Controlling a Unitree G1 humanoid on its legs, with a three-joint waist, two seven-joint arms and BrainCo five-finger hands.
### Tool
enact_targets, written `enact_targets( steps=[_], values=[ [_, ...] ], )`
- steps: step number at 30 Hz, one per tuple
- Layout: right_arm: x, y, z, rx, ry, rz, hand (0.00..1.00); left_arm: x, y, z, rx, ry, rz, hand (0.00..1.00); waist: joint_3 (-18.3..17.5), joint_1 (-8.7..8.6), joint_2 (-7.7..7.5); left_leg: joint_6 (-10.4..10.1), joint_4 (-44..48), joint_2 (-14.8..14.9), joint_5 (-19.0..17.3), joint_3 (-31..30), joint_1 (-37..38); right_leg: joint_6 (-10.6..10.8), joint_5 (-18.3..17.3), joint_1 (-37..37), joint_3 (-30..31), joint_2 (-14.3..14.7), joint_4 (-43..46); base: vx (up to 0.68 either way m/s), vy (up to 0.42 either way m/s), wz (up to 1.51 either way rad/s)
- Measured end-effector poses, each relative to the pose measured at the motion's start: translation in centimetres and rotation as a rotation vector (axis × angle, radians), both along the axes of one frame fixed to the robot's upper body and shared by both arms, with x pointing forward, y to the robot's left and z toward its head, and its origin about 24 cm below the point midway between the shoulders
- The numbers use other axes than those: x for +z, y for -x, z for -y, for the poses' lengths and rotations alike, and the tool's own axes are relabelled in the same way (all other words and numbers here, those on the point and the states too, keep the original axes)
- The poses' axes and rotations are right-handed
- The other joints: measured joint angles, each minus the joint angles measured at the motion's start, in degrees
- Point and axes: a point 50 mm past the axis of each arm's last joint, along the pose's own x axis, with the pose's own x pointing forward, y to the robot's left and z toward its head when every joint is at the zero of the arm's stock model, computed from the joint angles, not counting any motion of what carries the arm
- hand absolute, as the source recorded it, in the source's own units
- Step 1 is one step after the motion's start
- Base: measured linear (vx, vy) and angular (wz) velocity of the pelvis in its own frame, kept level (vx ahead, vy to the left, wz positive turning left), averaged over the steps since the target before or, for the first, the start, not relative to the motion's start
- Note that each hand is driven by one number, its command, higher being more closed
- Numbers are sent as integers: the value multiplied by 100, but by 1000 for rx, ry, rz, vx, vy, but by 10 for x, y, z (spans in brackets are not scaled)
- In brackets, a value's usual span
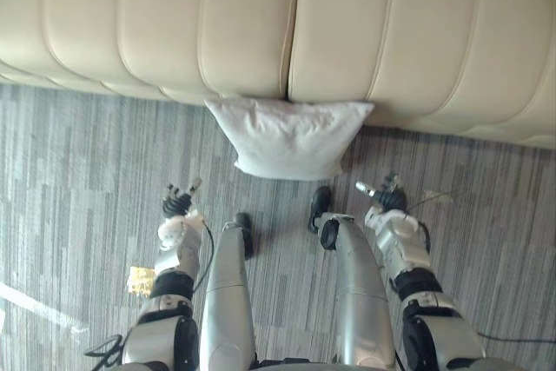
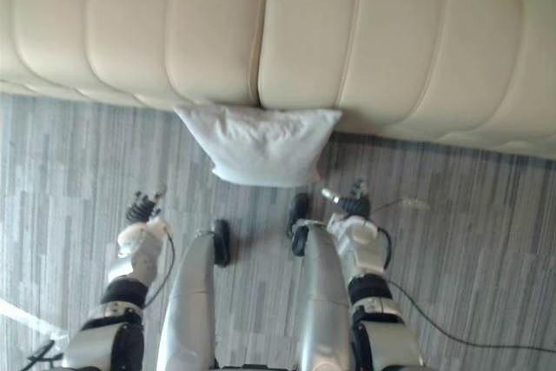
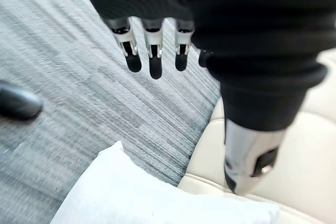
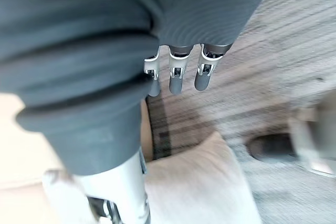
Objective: Pick up cushions and gather them together orderly.
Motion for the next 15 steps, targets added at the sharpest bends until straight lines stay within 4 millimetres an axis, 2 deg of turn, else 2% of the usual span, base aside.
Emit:
enact_targets(
  steps=[1, 3, 4, 6, 7, 9, 12, 13, 14, 15],
  values=[
    [8, -4, 2, -3, 10, 24, 0, 9, -4, -1, -6, -17, 22, 0, 42, 2, 2, -16, 46, -1, 10, -19, -98, -21, 17, -84, 0, -2, 36, -87, 0, 13],
    [49, -20, 7, -4, 44, 135, 0, 49, -21, -3, -28, -76, 135, 0, 217, 2, -3, -34, 295, 3, 19, -111, -587, -99, 65, -512, -37, -18, 219, -68, 21, 8],
    [58, -23, 7, -3, 49, 158, 0, 56, -24, -2, -34, -85, 154, 0, 233, 3, -3, -59, 343, 4, 33, -118, -682, -115, 75, -596, -39, -24, 257, -46, 34, 4],
    [95, -34, 3, 12, 43, 265, 0, 97, -38, 7, -68, -129, 266, 0, 424, -4, 3, -79, 604, 10, 43, -171, -1096, -182, 117, -969, -42, -51, 485, -30, 28, 4],
    [100, -35, 1, 16, 42, 280, 0, 104, -41, 9, -75, -137, 286, 0, 424, -7, 3, -79, 644, 9, 43, -186, -1186, -187, 120, -1058, -44, -65, 523, -41, 18, 9],
    [128, -43, -14, 60, 57, 353, 0, 133, -50, 23, -116, -187, 358, 0, 460, -6, 12, -71, 852, 6, 37, -263, -1562, -206, 132, -1374, -72, -82, 666, -59, 16, 5],
    [147, -48, -36, 113, 72, 402, 0, 156, -57, 40, -149, -247, 403, 0, 490, -8, 3, -43, 1021, 6, 21, -285, -1790, -196, 126, -1573, -69, -98, 798, -72, 12, 2],
    [149, -49, -40, 119, 70, 410, 0, 158, -57, 43, -151, -252, 406, 0, 496, -7, 5, -33, 1037, 8, 14, -289, -1810, -168, 108, -1588, -69, -97, 799, -85, 9, -1],
    [156, -50, -50, 134, 57, 432, 100, 164, -59, 51, -162, -257, 421, 0, 496, -10, 5, 9, 1042, 5, -7, -291, -1864, -162, 109, -1636, -69, -96, 783, -91, 4, 0],
    [161, -51, -60, 144, 45, 449, 100, 171, -61, 60, -172, -267, 438, 100, 495, -12, 4, 9, 1048, 4, -7, -292, -1939, -146, 119, -1703, -65, -95, 763, -93, 2, 0]
  ],
)
